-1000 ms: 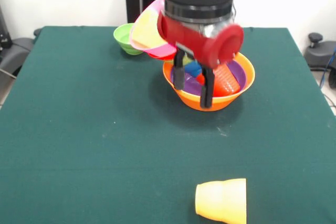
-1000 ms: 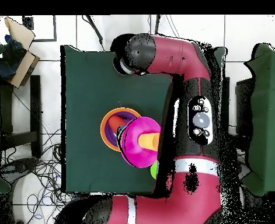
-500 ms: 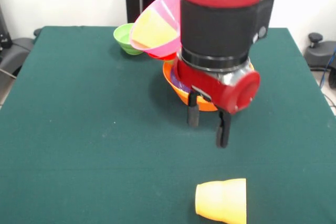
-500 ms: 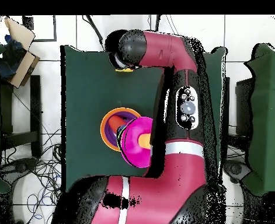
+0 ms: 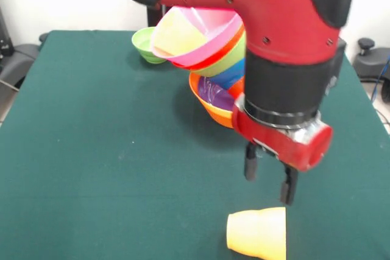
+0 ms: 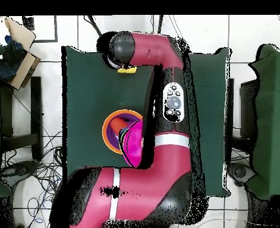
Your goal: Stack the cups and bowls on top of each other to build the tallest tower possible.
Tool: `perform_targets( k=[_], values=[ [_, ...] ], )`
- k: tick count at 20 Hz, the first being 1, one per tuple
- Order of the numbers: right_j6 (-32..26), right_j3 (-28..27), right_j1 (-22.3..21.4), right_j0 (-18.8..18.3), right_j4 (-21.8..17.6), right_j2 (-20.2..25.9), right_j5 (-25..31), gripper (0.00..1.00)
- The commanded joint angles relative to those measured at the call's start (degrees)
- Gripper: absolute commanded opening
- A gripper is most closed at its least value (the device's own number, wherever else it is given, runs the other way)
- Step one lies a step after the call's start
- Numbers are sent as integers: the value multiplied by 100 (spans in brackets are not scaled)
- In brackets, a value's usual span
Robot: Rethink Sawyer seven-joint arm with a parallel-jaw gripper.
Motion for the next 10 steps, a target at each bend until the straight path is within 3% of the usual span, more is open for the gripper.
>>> perform_targets(
  k=[1, 6, 10],
  values=[
    [-578, -1187, 838, 292, -541, 188, 281, 100],
    [-496, -2296, 1444, 438, -673, 185, 716, 100],
    [-447, -2665, 1737, 509, -723, 166, 833, 100]
  ],
)
